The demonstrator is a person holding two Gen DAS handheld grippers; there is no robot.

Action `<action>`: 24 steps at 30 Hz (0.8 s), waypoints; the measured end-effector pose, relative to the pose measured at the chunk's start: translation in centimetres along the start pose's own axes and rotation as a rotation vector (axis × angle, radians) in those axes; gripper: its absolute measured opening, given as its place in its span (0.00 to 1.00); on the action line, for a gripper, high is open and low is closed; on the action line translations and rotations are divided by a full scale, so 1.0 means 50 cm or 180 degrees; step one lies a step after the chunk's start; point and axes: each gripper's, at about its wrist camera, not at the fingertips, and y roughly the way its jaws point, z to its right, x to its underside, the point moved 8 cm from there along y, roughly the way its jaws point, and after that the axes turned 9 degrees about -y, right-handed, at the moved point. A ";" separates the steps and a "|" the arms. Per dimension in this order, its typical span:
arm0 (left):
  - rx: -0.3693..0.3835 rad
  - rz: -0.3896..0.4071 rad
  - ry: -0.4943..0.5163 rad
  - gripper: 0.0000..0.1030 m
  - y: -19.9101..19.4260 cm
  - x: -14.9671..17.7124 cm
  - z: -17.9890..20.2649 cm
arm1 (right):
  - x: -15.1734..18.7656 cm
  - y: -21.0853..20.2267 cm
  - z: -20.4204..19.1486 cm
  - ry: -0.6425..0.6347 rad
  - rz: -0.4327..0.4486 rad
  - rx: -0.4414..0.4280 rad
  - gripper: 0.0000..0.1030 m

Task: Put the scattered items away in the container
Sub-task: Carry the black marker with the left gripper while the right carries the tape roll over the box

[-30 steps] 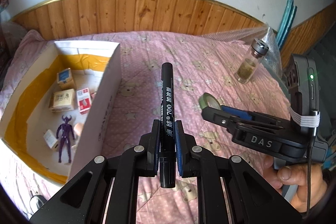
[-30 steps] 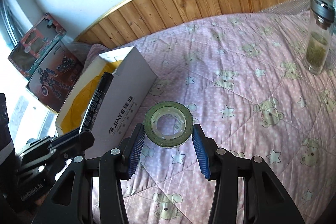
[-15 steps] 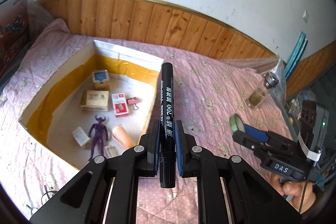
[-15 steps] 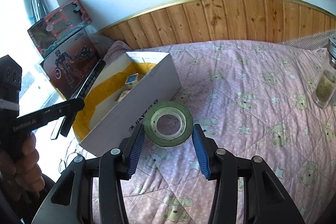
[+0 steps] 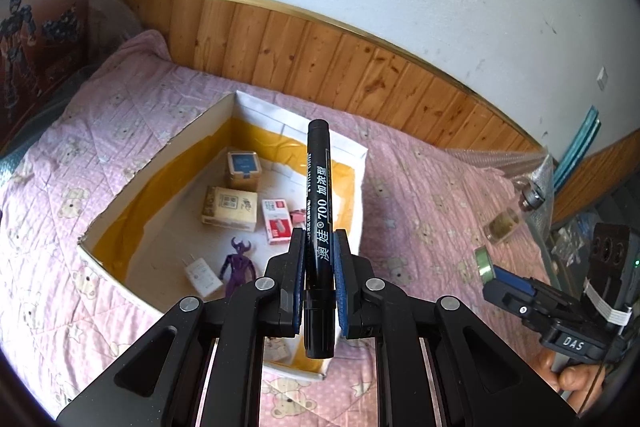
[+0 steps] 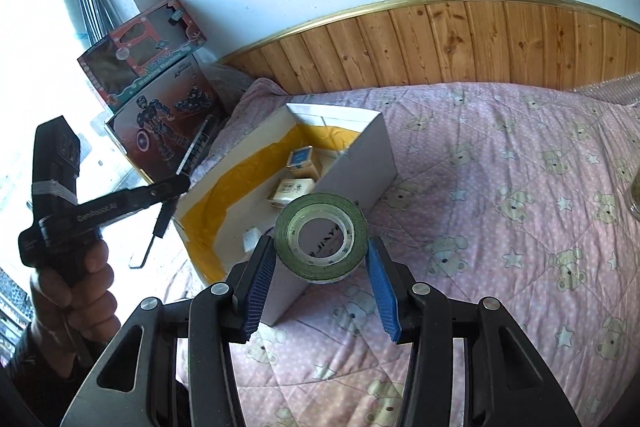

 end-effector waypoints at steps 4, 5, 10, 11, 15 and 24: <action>-0.0068 -0.0003 -0.0063 0.13 0.005 -0.010 -0.031 | -0.029 0.016 -0.036 -0.0081 -0.0004 -0.0075 0.47; -0.0090 0.0004 -0.0085 0.13 0.005 -0.013 -0.041 | -0.037 0.019 -0.046 -0.0118 -0.0005 -0.0079 0.47; -0.0158 -0.0001 -0.0219 0.13 0.008 -0.024 -0.090 | -0.073 0.038 -0.089 -0.0299 -0.0019 -0.0109 0.47; -0.0177 -0.0002 -0.0238 0.13 0.009 -0.025 -0.099 | -0.080 0.042 -0.096 -0.0335 -0.0024 -0.0107 0.47; -0.0232 -0.0015 -0.0260 0.13 0.013 -0.031 -0.119 | -0.103 0.059 -0.114 -0.0426 -0.0041 -0.0114 0.47; -0.0351 -0.0015 -0.0356 0.13 0.037 -0.060 -0.149 | -0.140 0.118 -0.122 -0.0458 -0.0155 -0.0080 0.47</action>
